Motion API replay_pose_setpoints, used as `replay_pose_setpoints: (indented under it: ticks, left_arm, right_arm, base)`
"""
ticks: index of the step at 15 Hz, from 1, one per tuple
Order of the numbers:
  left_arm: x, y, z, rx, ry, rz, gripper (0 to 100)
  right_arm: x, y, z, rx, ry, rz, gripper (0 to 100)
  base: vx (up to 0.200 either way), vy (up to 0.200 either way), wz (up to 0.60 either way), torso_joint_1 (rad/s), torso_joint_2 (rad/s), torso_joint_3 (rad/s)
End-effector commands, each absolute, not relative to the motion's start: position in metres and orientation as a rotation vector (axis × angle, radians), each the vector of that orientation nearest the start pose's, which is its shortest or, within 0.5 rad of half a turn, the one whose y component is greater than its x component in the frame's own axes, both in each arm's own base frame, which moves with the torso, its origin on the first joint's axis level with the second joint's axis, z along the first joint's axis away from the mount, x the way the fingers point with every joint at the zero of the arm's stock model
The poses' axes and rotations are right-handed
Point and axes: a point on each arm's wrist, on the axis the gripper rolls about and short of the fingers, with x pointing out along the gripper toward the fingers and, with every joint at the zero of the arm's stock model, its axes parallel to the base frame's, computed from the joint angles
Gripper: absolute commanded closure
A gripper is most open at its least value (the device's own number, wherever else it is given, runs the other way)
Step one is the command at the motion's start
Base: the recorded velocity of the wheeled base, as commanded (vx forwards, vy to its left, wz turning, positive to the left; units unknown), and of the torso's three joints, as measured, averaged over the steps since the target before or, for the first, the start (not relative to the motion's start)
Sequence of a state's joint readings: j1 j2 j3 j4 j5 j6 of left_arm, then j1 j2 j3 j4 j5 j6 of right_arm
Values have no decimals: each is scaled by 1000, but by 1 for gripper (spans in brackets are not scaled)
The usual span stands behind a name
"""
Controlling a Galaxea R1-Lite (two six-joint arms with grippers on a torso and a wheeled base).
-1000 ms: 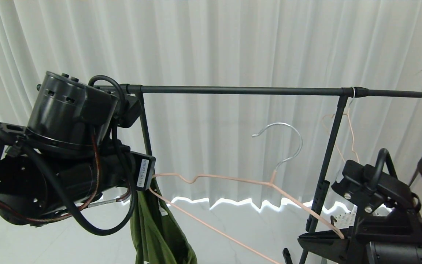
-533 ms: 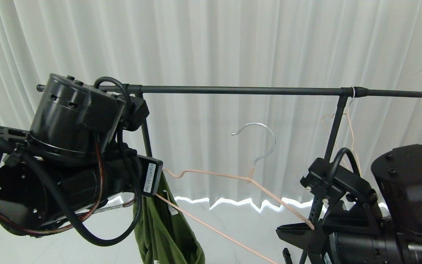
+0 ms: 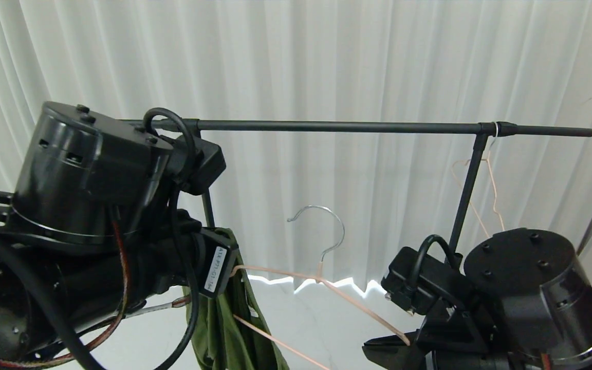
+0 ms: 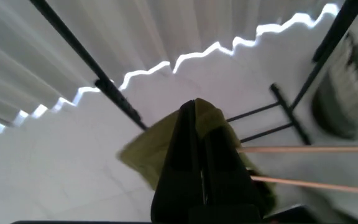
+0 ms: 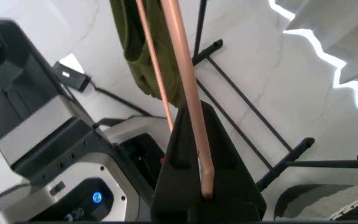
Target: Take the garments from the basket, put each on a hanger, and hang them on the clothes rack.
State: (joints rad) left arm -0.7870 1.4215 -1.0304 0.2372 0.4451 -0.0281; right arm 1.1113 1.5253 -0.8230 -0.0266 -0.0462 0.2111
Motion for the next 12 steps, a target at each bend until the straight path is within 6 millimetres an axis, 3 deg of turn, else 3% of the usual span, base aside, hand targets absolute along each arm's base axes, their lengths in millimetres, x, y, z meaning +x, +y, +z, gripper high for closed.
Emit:
replay_pose_setpoints:
  ticks: [1, 6, 12]
  left_arm:
    - [162, -142, 242, 378, 506, -341, 100]
    - [157, -151, 247, 354, 497, -447, 100]
    - [150, -174, 249, 311, 441, -532, 100]
  right_arm:
    - [110, 223, 178, -209, 700, 955, 100]
    - [101, 236, 171, -232, 716, 995, 100]
    - [107, 278, 165, -91, 761, 949, 100]
  base:
    - [0, 0, 0, 0, 0, 0]
    - [0, 0, 0, 0, 0, 0]
    - [0, 0, 0, 0, 0, 0]
